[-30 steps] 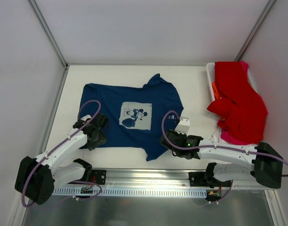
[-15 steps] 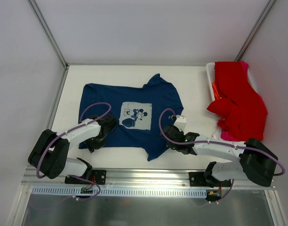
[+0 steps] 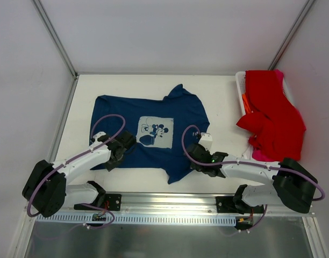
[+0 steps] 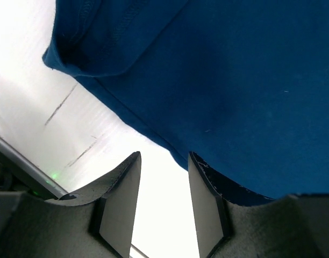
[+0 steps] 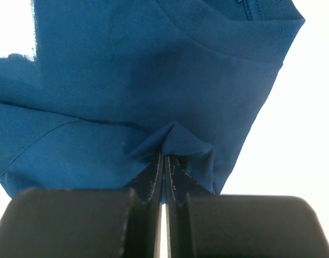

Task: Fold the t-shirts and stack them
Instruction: Grap the side of the flattened tshirt closest away from the robot with both arms

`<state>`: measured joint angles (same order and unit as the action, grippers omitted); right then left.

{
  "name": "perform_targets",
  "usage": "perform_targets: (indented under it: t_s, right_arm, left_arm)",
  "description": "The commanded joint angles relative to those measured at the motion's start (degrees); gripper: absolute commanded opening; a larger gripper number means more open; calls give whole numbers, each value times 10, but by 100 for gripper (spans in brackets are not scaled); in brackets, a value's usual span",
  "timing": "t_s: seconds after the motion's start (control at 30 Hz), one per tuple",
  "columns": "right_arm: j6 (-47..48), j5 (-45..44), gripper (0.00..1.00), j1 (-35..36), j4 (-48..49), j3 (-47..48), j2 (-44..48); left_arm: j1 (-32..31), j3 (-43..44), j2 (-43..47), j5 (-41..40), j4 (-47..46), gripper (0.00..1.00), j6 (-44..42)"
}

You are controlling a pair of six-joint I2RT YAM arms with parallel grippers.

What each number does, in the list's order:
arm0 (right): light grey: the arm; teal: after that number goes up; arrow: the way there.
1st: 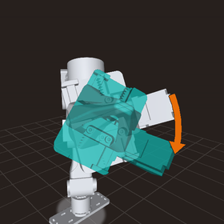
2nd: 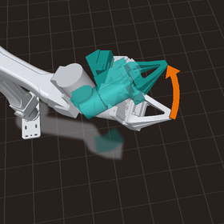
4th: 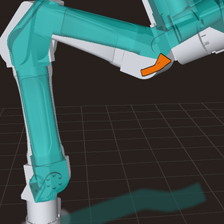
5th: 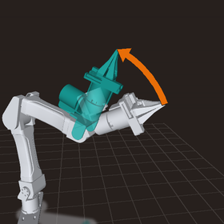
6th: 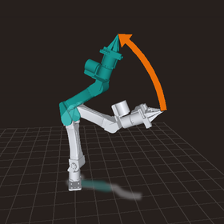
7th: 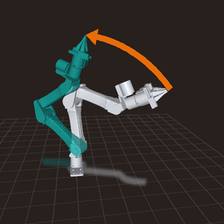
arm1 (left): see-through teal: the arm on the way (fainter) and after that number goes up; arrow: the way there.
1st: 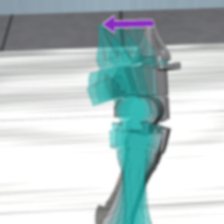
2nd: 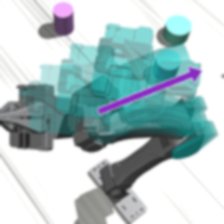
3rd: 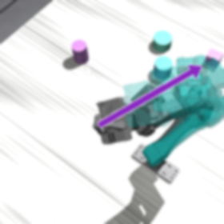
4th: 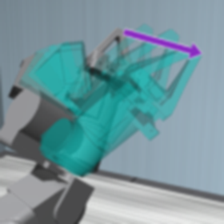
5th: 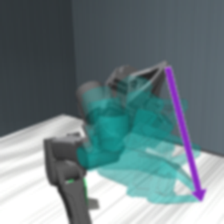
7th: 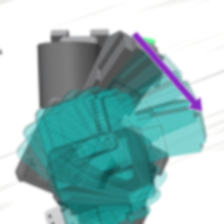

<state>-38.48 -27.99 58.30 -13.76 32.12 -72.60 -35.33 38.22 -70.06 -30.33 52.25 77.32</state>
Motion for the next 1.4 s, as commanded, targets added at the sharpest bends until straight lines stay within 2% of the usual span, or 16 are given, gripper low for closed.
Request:
perform_targets:
  t_s: [0.0,0.7,0.93,1.03,1.27,1.3,1.37]
  right_arm:
    - [0,6,0,-2,5,0,2]
    - [1,1,1,-3,4,-7,-16]
    - [2,2,0,-4,6,-8,-22]
    - [2,5,0,-5,5,-7,-25]
    - [1,4,1,-4,5,-18,-16]
    - [-1,3,1,-5,5,-20,-14]
    - [-3,3,0,-5,1,-21,-12]
  left_arm:
    - [-8,-17,30,-20,4,40,33]
    - [-8,-26,-95,-30,-19,41,65]
    - [-9,-24,-86,-41,-28,30,64]
    - [-9,-21,-90,-49,-29,19,63]
    - [-9,-16,-110,-55,-40,6,64]
    - [-10,-17,-110,-56,-45,1,63]
    - [-9,-20,-104,-61,-55,0,57]
